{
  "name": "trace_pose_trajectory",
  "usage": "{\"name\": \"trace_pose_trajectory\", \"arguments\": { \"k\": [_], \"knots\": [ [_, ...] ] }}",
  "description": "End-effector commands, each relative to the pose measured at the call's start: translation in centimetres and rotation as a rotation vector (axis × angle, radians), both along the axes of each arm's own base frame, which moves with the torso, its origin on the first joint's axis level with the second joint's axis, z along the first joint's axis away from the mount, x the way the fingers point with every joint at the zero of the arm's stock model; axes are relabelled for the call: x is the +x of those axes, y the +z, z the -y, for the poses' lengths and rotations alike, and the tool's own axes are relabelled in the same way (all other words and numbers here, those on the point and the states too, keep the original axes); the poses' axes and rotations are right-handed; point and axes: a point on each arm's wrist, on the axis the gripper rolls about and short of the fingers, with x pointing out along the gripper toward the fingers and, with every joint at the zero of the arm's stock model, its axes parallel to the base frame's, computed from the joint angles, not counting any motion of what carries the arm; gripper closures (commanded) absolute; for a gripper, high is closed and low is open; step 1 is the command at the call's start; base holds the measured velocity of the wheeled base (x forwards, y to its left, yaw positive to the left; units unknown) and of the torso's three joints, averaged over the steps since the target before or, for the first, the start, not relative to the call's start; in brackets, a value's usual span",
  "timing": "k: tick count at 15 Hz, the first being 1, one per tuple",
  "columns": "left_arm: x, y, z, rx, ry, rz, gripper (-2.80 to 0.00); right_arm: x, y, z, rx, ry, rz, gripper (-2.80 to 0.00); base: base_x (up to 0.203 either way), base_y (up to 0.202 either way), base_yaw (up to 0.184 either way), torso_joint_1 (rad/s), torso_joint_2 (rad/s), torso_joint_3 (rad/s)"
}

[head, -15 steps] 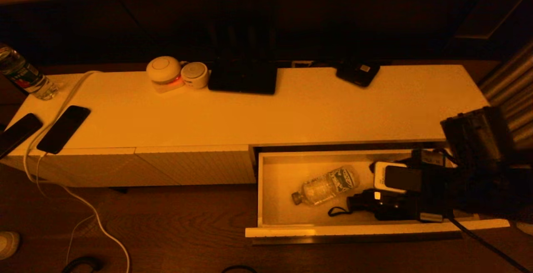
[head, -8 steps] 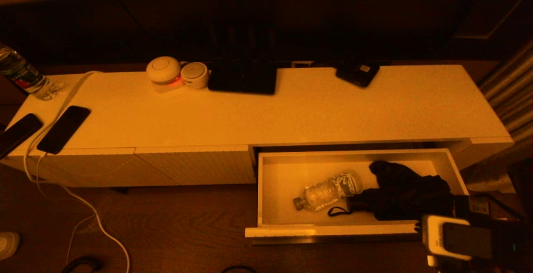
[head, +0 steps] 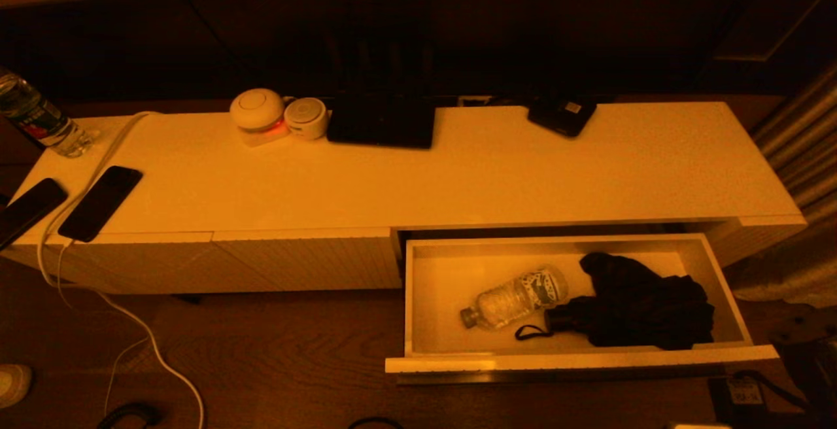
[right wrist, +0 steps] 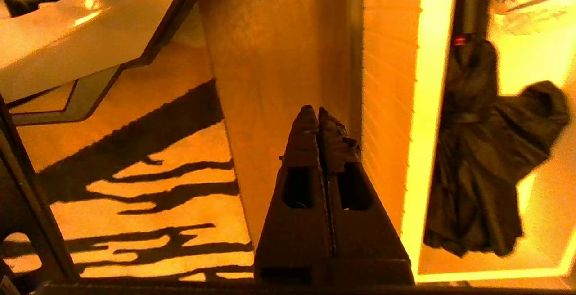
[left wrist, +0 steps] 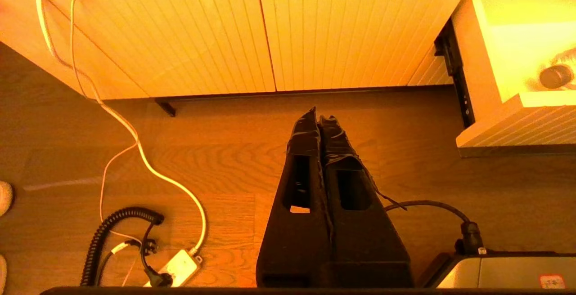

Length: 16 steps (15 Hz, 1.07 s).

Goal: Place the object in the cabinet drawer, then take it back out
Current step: Close the drawer

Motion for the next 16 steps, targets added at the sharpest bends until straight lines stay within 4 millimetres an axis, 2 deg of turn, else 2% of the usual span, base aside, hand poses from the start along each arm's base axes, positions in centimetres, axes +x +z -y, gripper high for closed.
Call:
{"name": "trace_pose_trajectory", "arguments": {
  "k": [1,5,8,16],
  "knots": [
    [0.0,0.0,0.0,0.0,0.0,0.0,0.0,0.8,-1.0,-0.4,-0.032,0.004,-0.057,0.0,0.0,0.0,0.0,0.0,0.0,0.0],
    [0.0,0.0,0.0,0.0,0.0,0.0,0.0,2.4,-3.0,-1.2,-0.087,0.002,-0.157,0.0,0.0,0.0,0.0,0.0,0.0,0.0],
    [0.0,0.0,0.0,0.0,0.0,0.0,0.0,3.3,-3.4,-1.5,-0.096,-0.007,-0.167,0.0,0.0,0.0,0.0,0.0,0.0,0.0],
    [0.0,0.0,0.0,0.0,0.0,0.0,0.0,8.2,-5.2,-2.8,-0.048,-0.075,-0.019,0.0,0.0,0.0,0.0,0.0,0.0,0.0]
  ]
}}
